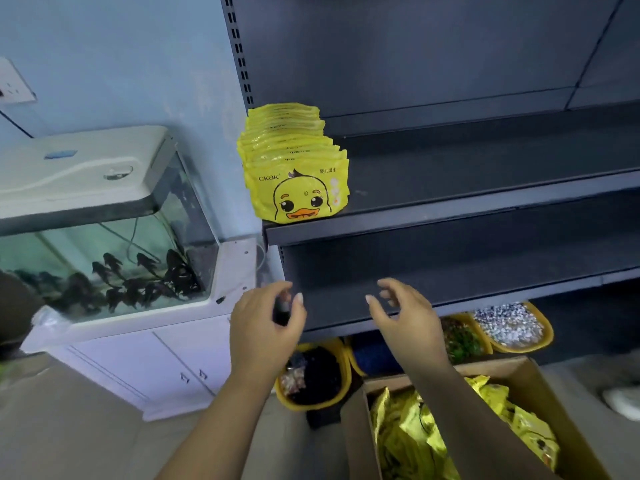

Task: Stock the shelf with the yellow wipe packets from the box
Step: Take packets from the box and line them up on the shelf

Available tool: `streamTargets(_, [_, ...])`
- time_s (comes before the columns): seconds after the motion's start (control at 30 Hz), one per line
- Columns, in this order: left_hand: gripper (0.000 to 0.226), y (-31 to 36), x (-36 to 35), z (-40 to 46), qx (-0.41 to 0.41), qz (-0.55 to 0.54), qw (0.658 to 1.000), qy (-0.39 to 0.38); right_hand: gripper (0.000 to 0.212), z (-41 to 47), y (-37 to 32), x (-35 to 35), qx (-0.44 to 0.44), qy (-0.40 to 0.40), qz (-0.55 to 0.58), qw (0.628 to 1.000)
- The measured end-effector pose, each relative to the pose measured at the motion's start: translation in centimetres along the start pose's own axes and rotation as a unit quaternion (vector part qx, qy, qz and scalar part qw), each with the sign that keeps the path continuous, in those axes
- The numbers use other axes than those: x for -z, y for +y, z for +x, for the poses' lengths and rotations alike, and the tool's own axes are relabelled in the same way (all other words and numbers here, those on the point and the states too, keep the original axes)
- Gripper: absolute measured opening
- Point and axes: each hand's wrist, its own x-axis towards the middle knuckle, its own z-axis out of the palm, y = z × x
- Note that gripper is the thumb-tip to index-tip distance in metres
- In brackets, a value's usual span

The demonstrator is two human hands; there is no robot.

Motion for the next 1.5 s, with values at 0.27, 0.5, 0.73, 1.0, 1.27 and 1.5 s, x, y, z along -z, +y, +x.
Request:
streamTargets(0.27, [0.025, -1.9, 0.2, -6.6, 0.026, 0.040, 0.981, -0.187, 0.034, -8.5, 5.1, 0.8, -0.062, -0.033, -0.181, 0.981])
streamTargets(0.5, [0.027, -2.4, -0.1, -12.2, -0.023, 0.034, 0.959, -0.279, 0.035, -15.7, 8.2, 2.6, -0.187, -0.026, -0.239, 0.953])
streamTargets(0.73, [0.026, -1.8, -0.8, -15.6, -0.044, 0.018, 0.943, -0.330, 0.035, -18.8, 10.8, 4.0, -0.235, -0.059, -0.257, 0.936])
streamTargets(1.0, [0.028, 1.4, -5.6, -18.4, 0.021, 0.012, 0.930, -0.366, 0.031, -18.1, 16.5, 7.7, -0.247, -0.099, -0.256, 0.929])
streamTargets(1.27, [0.022, 5.7, -13.5, -23.5, 0.193, 0.083, 0.920, -0.330, 0.036, -13.3, 26.9, 11.5, -0.217, -0.252, -0.234, 0.913])
streamTargets(1.5, [0.020, 7.5, -19.4, -27.5, 0.353, 0.087, 0.867, -0.341, 0.038, -7.3, 34.6, 11.6, -0.173, -0.353, -0.264, 0.881])
